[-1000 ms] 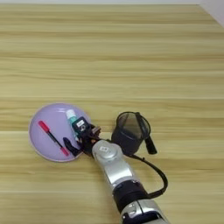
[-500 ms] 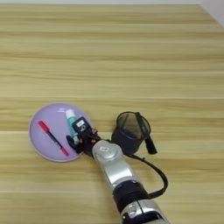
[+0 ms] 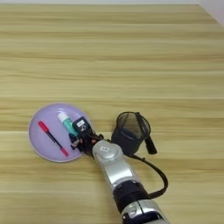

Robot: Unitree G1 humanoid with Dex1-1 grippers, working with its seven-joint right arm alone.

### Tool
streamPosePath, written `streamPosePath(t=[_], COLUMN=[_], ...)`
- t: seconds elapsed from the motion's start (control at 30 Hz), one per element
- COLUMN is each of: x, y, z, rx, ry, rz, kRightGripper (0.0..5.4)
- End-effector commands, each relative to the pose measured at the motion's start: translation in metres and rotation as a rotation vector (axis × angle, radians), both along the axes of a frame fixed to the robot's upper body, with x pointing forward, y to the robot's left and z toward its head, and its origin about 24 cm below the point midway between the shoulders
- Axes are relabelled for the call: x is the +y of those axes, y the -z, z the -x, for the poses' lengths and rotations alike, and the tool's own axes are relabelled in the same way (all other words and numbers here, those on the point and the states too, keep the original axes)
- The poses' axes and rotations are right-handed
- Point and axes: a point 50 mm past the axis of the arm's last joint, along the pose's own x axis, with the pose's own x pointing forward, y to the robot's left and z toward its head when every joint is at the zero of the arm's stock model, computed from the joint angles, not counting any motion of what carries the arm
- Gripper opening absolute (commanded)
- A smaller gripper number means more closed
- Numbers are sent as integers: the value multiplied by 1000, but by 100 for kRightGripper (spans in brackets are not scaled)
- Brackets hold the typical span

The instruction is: Move the objects on the table

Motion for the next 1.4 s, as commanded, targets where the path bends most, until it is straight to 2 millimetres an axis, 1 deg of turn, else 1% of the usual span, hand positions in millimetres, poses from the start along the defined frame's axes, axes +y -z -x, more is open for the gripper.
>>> streamPosePath(t=[0.03, 0.57, 0.83, 1.17, 1.4], x=[1, 0, -4, -4, -15], y=[-26, -29, -35, -39, -51], z=[-19, -20, -20, -17, -18], rx=[-117, -131, -158, -176, -214], ry=[-3, 13, 38, 47, 106], rz=[-13, -28, -43, -47, -71], kRightGripper=[167, 167, 167, 167, 167])
